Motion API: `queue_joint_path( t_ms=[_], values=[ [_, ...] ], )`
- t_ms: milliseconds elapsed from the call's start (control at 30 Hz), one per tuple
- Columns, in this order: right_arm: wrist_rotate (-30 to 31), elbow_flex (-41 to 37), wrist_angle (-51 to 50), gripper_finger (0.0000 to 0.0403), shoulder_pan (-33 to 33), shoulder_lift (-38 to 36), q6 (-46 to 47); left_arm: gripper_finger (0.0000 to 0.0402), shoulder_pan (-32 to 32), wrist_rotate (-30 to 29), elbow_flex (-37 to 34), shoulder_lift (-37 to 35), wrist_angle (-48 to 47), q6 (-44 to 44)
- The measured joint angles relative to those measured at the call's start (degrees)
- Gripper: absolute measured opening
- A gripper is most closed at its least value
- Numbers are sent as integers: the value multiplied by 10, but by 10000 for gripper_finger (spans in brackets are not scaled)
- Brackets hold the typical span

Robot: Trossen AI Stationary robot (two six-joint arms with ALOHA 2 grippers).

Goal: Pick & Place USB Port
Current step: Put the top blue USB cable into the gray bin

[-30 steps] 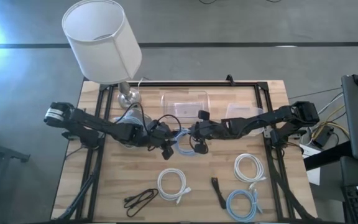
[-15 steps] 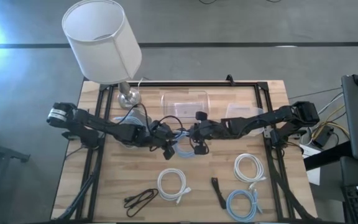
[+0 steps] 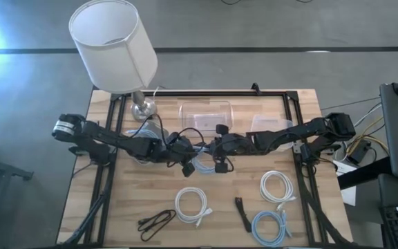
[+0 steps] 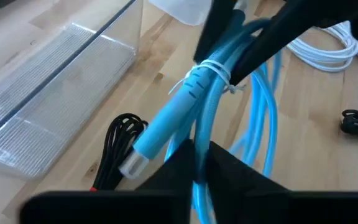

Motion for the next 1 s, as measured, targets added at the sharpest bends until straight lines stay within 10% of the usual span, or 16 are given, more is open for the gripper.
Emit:
queue_joint_path(
  t_ms=[533, 1000],
  values=[
    [9, 26, -81, 163, 2, -7, 11, 15, 0, -4, 2, -10, -41, 12],
    [32, 108, -253, 194, 6, -18, 53, 17, -21, -122, 81, -96, -345, -49]
  ],
)
